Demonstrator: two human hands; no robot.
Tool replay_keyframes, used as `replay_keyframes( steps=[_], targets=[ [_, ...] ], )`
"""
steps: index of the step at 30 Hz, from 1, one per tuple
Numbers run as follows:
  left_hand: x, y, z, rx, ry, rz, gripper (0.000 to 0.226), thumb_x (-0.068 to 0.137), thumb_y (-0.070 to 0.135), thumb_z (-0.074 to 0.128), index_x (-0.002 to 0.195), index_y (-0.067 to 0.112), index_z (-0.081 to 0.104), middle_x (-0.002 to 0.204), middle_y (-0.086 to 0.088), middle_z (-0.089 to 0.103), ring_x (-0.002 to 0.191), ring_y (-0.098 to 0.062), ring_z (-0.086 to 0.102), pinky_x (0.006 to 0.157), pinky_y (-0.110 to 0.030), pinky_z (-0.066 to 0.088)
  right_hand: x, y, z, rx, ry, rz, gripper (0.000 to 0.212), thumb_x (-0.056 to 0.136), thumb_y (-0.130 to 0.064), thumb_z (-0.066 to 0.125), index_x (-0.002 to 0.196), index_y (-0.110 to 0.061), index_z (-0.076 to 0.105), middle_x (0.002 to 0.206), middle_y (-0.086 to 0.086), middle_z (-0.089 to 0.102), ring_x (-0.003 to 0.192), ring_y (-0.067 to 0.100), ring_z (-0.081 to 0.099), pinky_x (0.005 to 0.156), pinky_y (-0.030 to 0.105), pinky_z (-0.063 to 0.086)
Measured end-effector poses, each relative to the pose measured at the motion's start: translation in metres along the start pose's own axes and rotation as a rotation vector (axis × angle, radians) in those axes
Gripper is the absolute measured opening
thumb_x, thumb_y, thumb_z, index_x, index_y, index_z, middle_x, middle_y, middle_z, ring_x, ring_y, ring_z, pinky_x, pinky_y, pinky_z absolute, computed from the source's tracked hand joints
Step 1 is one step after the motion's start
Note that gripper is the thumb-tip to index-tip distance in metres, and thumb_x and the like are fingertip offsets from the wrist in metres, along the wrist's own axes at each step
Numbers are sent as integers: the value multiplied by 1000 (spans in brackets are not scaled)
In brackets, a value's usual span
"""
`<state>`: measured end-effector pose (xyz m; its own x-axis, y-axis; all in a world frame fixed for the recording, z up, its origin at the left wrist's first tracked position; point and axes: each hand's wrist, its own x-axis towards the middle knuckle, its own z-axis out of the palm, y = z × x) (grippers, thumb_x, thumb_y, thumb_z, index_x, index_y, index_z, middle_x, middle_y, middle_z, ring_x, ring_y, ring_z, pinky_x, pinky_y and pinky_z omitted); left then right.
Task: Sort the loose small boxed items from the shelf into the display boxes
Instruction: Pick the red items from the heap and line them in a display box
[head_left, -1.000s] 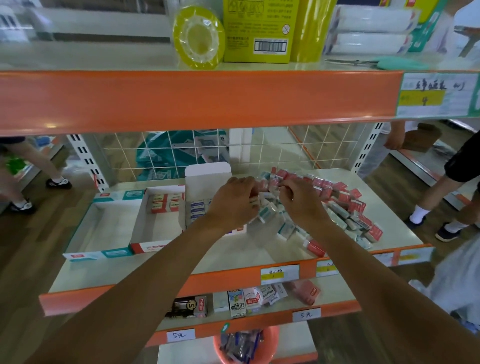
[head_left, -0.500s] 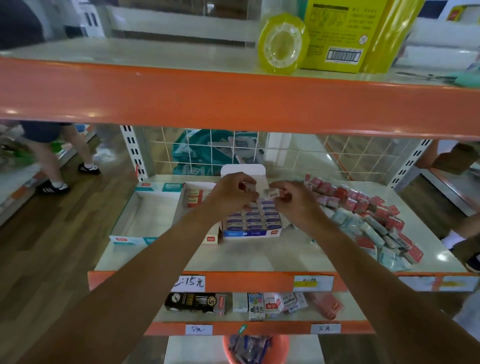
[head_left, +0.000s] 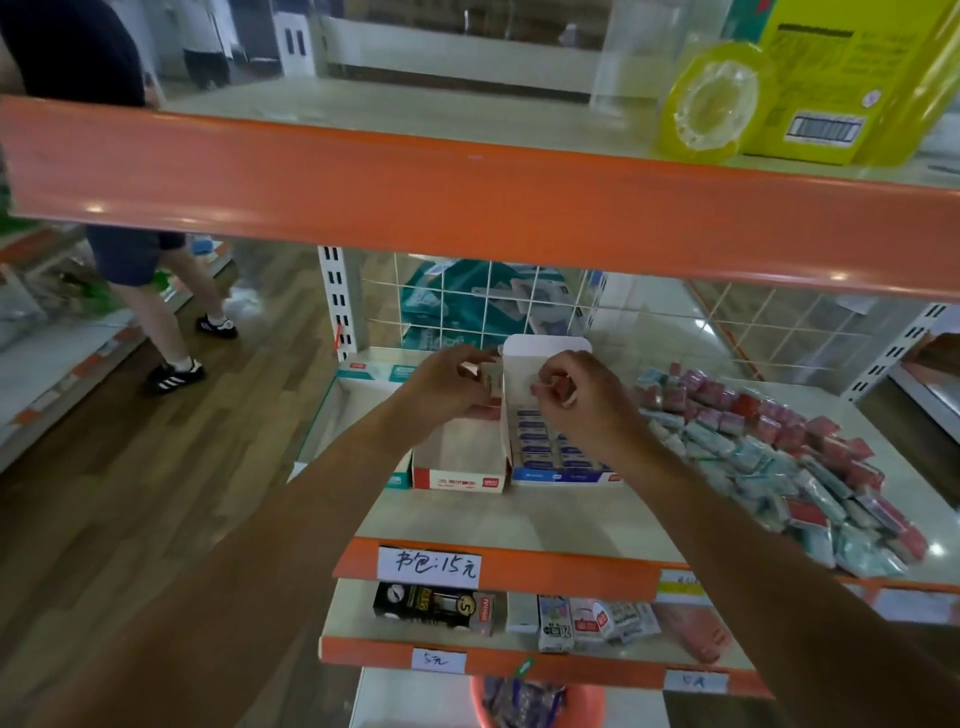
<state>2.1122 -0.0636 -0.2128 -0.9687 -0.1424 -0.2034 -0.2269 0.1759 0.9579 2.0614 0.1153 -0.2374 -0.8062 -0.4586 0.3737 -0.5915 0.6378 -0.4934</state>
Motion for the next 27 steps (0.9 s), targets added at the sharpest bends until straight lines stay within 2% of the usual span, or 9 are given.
replay_keyframes(
  steps=[3,5,11,14,16,18,20,24,27],
  targets=[
    [4,-6,-13,136,69,11,25,83,5,67,103,14,56,93,-8,65,81,-19,67,65,-26,58,5,-6,9,-69,-17,-43,15,86,-27,68,90,-15,59,85,-5,59,78,13,57,64,27,49],
    [4,-10,-21,217,79,19,22,83,12,69,100,16,56,88,-2,64,76,-13,64,57,-20,52,7,-9,15,-111,-24,-45,17,84,-28,70,88,-16,59,85,-2,62,80,16,57,65,31,51],
    [4,-19,-39,139,61,25,25,87,11,65,109,21,59,94,-6,62,82,-18,65,75,-30,58,12,-19,23,-170,-83,-77,17,82,-30,72,87,-19,59,86,0,61,80,15,55,65,31,48],
    [2,-20,-45,137,54,3,29,84,14,70,110,16,57,97,-6,59,81,-15,63,61,-19,56,16,-26,24,-232,-139,-116,17,84,-34,70,87,-22,58,86,-3,64,78,13,57,65,30,49],
    [1,-22,-49,151,62,6,32,81,15,74,106,13,54,96,-5,58,81,-14,62,56,-15,53,19,-31,23,-283,-173,-158,20,84,-35,70,91,-20,58,92,-1,67,77,13,58,62,26,44],
    [1,-24,-53,239,55,29,36,78,14,77,105,12,53,93,0,56,79,-12,58,54,-13,49,20,-37,21,-311,-205,-187,23,84,-33,70,96,-17,59,99,1,68,78,15,60,61,22,38],
    [0,-26,-55,311,45,46,38,76,12,79,103,11,53,95,1,56,79,-11,56,55,-13,47,23,-41,20,-332,-227,-184,24,85,-33,69,100,-16,60,103,2,67,81,18,62,62,24,40],
    [1,-28,-57,405,18,47,40,75,13,80,103,11,52,100,1,55,86,-13,57,59,-15,48,30,-47,24,-344,-229,-158,24,85,-35,69,97,-17,59,97,1,66,77,18,59,62,27,44],
    [0,-30,-56,507,46,76,38,77,22,79,101,13,52,93,5,53,75,-10,53,55,-13,41,35,-53,29,-318,-227,-139,23,83,-34,71,95,-18,58,93,-1,66,76,18,60,65,30,49]
  ],
)
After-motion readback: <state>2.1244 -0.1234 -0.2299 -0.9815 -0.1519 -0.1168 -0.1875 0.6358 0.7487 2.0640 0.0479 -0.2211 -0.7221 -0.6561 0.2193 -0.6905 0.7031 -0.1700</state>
